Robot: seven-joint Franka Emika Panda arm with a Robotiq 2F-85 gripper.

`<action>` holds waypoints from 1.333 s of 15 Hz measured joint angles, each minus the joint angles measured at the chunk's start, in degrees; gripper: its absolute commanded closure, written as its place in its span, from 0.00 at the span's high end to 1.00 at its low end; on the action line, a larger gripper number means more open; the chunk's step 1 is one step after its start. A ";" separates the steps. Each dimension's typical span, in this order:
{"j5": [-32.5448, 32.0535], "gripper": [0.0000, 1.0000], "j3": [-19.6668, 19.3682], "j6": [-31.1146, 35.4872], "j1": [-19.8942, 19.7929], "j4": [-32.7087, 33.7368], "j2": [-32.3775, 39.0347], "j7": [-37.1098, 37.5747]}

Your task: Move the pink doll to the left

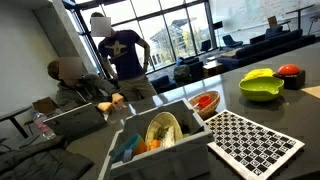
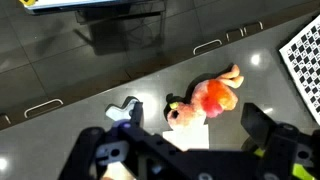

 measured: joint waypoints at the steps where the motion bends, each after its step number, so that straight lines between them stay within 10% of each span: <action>1: 0.00 1.00 0.00 0.03 0.00 0.01 -0.02 0.00; 20: -9.83 1.00 4.96 0.05 6.73 -6.20 -5.73 -24.07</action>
